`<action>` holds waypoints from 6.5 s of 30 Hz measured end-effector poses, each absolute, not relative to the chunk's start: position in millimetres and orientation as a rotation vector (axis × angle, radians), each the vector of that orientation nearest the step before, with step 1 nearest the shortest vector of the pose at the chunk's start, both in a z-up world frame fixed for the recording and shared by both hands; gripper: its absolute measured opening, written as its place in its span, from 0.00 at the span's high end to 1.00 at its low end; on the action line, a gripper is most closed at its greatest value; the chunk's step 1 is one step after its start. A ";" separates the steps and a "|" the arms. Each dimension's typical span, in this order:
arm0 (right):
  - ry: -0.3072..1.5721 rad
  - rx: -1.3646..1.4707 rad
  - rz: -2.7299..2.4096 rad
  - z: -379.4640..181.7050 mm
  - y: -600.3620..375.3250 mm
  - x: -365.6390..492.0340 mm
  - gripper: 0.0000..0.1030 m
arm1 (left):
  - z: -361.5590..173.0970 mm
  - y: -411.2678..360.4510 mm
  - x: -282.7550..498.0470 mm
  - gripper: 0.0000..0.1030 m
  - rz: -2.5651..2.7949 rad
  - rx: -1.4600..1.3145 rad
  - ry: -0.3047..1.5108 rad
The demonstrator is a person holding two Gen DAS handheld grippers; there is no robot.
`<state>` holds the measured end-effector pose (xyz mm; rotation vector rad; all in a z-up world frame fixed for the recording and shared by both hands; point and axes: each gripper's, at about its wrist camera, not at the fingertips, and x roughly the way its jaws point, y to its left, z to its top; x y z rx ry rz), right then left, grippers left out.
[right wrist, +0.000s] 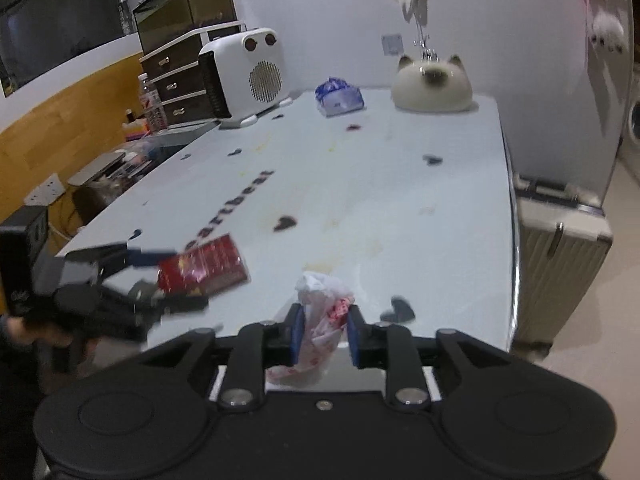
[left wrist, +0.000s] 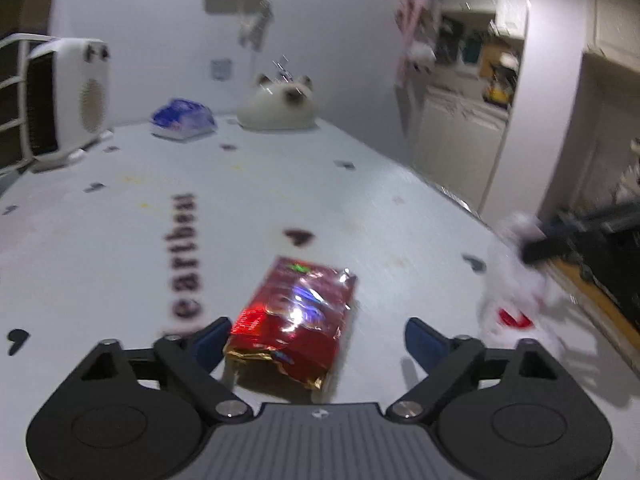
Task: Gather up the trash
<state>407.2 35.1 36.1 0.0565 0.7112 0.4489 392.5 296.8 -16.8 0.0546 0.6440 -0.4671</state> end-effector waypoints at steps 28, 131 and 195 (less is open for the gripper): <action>0.705 0.642 0.141 -13.9 68.9 343.5 0.30 | -16.7 253.3 414.6 0.48 -0.354 0.153 0.673; 0.871 0.269 -0.073 -210.4 -383.7 190.5 0.56 | -233.6 -163.0 257.1 0.49 -0.334 0.018 1.003; 1.278 0.339 0.174 -438.1 -304.1 319.4 0.29 | -435.1 -137.8 313.4 0.00 -0.308 0.127 1.457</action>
